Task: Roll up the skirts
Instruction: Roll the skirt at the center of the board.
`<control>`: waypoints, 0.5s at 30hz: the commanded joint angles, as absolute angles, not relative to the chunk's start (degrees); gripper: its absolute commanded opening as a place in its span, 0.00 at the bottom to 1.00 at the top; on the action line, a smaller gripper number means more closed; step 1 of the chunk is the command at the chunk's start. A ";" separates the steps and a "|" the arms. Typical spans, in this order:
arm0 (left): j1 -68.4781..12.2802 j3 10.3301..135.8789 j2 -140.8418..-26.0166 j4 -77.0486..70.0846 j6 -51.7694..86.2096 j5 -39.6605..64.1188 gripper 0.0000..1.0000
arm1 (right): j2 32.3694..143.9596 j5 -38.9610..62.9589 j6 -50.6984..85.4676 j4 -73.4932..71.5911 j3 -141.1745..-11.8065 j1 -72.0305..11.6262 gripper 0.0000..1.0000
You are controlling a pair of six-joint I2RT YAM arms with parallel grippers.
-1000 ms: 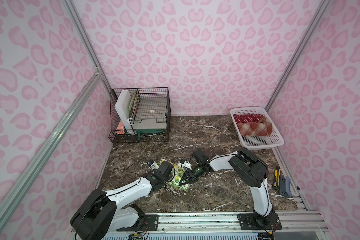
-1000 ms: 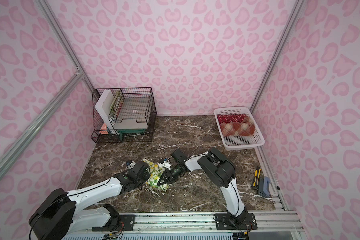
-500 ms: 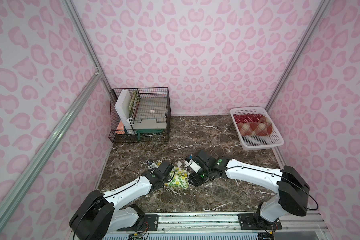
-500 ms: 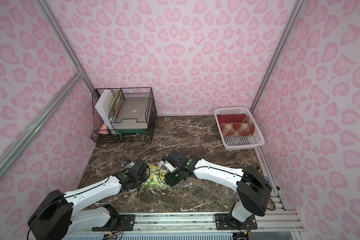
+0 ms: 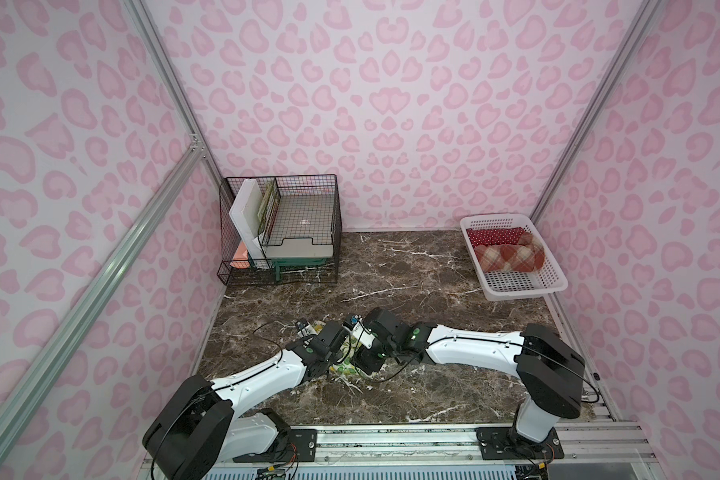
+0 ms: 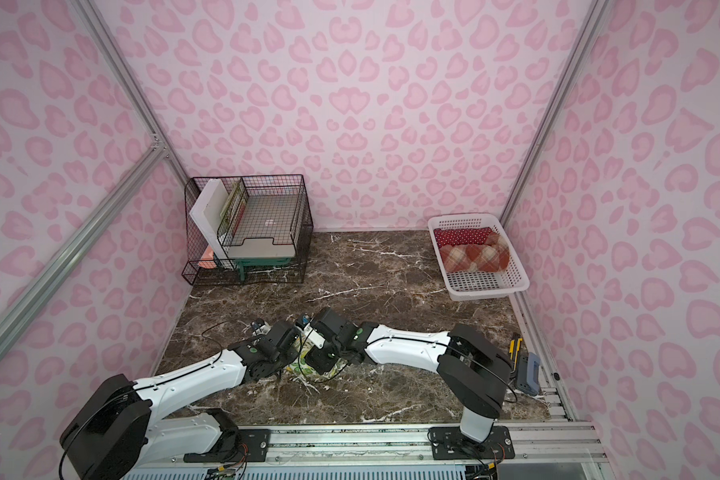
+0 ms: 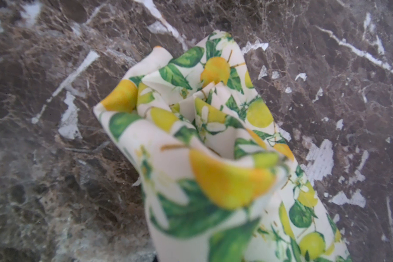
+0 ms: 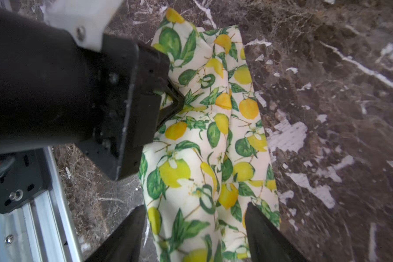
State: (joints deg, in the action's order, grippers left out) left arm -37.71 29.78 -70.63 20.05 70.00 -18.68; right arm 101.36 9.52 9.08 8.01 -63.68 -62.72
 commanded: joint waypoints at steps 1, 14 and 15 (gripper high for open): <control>-37.80 29.71 -70.16 20.12 69.65 -17.84 0.00 | 103.09 22.30 9.21 2.55 -62.67 -61.08 0.66; -37.66 29.12 -65.23 20.89 71.13 -19.64 0.26 | 111.45 40.30 25.90 -10.99 -53.32 -54.50 0.00; -37.70 29.35 -63.47 22.73 71.29 -20.83 0.40 | 111.91 43.15 29.42 -14.15 -51.35 -52.94 0.00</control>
